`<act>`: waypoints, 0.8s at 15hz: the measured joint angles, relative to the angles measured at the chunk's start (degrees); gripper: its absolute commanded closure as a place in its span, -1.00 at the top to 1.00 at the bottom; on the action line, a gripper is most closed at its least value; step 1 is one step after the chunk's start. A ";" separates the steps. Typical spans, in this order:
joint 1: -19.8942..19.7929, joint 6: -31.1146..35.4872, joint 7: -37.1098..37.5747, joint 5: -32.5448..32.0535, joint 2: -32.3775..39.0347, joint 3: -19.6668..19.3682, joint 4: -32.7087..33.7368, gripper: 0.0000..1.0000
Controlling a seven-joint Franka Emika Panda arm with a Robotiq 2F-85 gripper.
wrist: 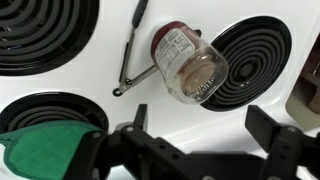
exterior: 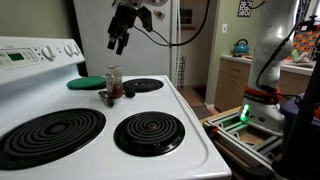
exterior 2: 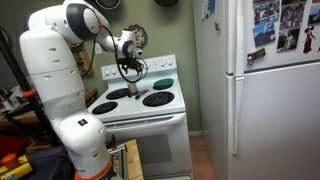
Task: Flip the ketchup bottle over on the stovetop
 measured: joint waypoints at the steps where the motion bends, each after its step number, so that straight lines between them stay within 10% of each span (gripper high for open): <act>1: 0.00 -0.09 1.91 -0.53 0.66 0.01 0.35 1.00; 12: 2.66 -2.45 16.47 -4.55 7.10 0.34 4.20 1.00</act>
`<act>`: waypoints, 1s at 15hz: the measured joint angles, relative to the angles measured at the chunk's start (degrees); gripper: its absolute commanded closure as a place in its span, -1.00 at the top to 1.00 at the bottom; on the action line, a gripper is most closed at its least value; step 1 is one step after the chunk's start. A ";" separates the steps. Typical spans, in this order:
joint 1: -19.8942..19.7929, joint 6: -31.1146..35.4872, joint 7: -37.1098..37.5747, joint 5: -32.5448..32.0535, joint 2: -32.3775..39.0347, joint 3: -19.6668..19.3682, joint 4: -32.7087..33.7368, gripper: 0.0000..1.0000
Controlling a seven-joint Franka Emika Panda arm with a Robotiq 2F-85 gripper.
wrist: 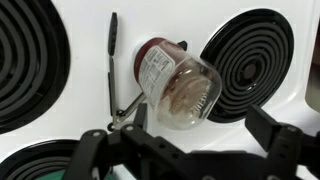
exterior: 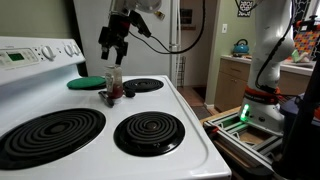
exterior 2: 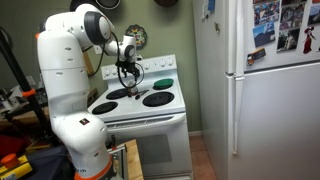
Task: Flip the ketchup bottle over on the stovetop
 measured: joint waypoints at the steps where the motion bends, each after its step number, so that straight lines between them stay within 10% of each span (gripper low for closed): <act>1: 0.39 -0.44 0.60 0.00 0.45 0.01 0.38 1.00; 7: 1.77 -3.28 5.16 -1.70 3.36 -0.61 2.19 1.00; 15: 2.78 -3.61 6.74 -2.57 6.78 -2.04 4.76 -0.18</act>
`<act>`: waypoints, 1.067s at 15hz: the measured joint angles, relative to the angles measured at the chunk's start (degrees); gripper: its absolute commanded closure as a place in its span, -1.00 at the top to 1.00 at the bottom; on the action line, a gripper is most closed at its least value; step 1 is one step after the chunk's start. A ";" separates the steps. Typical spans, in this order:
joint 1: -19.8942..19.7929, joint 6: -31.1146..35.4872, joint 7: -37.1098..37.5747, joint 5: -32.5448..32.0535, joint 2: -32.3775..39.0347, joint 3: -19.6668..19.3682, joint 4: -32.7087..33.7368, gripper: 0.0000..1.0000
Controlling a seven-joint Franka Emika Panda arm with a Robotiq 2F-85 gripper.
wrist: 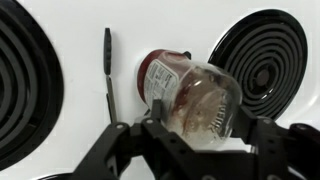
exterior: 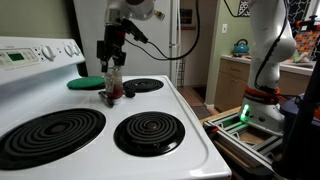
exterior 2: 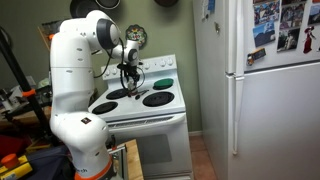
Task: Flip the ketchup bottle over on the stovetop
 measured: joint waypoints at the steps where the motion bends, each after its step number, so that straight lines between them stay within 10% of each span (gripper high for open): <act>1: 0.06 -0.03 0.05 0.00 0.19 -0.17 0.45 -0.20; 16: 0.99 -18.43 4.85 -7.04 -1.68 -2.85 3.17 -0.25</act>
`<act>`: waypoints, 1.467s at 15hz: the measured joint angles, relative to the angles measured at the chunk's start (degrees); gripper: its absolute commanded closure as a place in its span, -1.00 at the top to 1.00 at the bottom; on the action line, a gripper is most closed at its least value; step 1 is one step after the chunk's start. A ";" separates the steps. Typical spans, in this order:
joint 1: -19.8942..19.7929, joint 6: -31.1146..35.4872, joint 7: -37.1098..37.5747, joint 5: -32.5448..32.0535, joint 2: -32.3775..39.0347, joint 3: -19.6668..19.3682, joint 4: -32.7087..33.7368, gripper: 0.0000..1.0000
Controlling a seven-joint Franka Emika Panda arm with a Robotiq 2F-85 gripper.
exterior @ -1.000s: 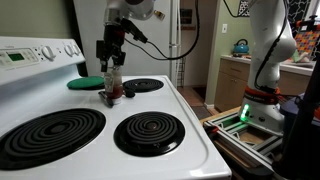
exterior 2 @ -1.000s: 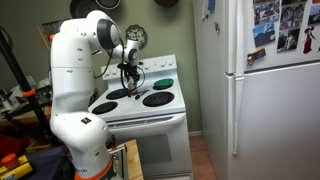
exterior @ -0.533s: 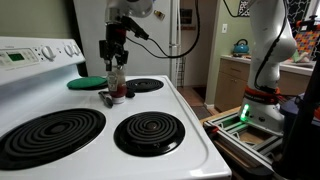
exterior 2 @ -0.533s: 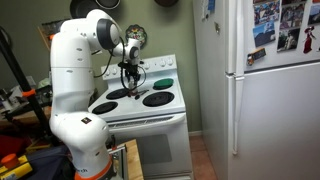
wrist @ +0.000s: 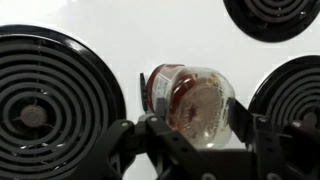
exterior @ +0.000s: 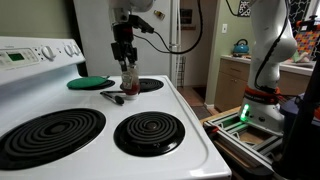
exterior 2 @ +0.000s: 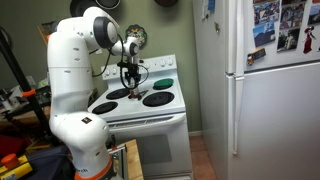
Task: Flip the ketchup bottle over on the stovetop
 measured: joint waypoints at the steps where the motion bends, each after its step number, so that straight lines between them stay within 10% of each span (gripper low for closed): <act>1: 0.26 -1.53 0.64 -1.58 -0.23 -0.24 0.17 -0.25; 22: 13.00 -12.21 5.62 -13.98 10.46 -5.72 15.04 -0.25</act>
